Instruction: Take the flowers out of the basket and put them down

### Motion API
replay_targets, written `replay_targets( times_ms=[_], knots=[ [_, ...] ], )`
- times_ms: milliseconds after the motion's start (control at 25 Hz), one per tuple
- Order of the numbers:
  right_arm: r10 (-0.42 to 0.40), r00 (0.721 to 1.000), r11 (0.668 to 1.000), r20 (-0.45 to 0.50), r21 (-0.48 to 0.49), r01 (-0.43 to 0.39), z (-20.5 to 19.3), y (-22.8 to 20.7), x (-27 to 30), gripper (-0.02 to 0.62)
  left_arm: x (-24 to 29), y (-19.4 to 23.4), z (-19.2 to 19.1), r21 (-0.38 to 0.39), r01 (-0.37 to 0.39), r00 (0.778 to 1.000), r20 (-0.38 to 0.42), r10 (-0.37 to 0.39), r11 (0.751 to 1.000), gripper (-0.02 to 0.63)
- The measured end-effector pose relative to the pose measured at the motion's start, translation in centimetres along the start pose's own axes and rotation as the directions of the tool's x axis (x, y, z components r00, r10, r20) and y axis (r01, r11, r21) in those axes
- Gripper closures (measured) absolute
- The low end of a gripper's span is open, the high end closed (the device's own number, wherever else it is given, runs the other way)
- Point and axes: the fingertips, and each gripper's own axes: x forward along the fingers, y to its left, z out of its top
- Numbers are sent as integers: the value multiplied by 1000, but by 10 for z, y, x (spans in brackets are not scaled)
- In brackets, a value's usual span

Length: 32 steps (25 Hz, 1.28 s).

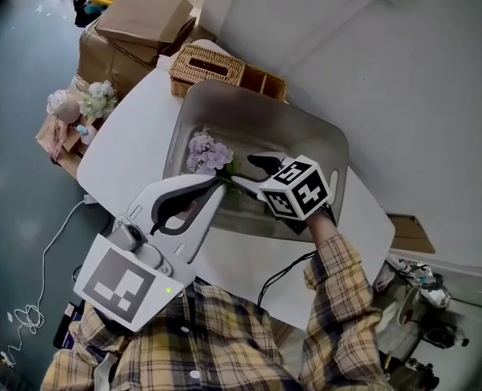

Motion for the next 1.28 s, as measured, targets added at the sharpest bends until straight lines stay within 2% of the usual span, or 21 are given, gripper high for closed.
replay_targets(
  times_ms=[200, 440, 800, 1280],
  knots=[
    [23, 995, 999, -100, -34, -27, -17, -1, 15, 344, -1, 4, 0, -9, -9, 1000, -3, 9, 1000, 594],
    [55, 974, 995, -222, -68, -72, -42, -3, 32, 306, -1, 7, -1, -8, -18, 1000, -2, 18, 1000, 594],
    [100, 945, 993, -311, -24, -113, -64, -7, 51, 275, 0, 11, -2, -19, -16, 1000, -6, 16, 1000, 594],
    [114, 925, 991, -362, -20, -130, -86, -2, 80, 315, -1, 16, -4, -14, -25, 1000, -5, 25, 1000, 594]
  ],
)
